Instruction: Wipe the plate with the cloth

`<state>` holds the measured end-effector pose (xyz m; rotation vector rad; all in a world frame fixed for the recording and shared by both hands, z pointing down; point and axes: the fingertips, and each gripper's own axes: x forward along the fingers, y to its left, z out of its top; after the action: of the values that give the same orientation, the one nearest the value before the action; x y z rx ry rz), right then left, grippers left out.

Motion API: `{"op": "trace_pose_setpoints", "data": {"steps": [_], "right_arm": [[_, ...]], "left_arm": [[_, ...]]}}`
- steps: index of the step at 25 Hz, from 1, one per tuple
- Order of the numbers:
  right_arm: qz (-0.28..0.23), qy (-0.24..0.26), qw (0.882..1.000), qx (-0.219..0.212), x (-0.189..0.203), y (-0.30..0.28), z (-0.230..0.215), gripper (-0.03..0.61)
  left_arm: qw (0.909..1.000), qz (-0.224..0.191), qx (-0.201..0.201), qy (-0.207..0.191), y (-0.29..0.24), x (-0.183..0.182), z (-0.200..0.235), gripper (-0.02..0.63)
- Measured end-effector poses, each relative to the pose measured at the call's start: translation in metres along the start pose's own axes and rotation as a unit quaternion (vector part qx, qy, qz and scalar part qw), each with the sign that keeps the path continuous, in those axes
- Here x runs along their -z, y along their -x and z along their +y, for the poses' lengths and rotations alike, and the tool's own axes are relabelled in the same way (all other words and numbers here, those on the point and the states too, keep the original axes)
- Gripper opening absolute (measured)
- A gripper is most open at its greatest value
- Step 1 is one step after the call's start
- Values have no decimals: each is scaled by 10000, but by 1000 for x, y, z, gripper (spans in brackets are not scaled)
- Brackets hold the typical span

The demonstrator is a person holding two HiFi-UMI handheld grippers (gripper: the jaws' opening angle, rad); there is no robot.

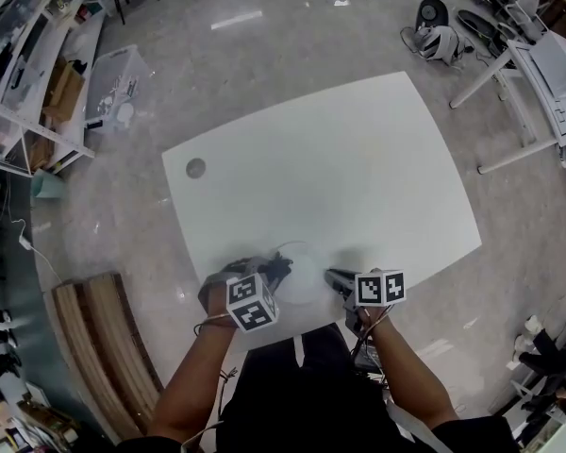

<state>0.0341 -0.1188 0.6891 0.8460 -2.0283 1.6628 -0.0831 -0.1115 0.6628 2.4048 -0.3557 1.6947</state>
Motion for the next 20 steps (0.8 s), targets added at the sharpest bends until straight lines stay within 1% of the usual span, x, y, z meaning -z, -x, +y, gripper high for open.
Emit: {"op": "trace_pose_setpoints", "data": {"steps": [3,6,11,15,20], "right_arm": [[-27,-27,10000,43,0,-2,1,21],[-69,-57,9999,49,0,-3,2,21],[-111,-69,9999,54,1,-3,2,21],[-103,-47,9999,47,2,-4,2,21],[-63,14,10000,34,2,-1,-1,21]], "left_arm": [[10000,-1,73,-53,7,7,-17,54],[9997,-75,219,-93,8,7,-43,54],[9983,-222,472,-247,-1,-17,-77,54],[9974,-302,527,-385,-15,-40,-77,54],[9969,-302,477,-545,-29,-65,-58,54]]}}
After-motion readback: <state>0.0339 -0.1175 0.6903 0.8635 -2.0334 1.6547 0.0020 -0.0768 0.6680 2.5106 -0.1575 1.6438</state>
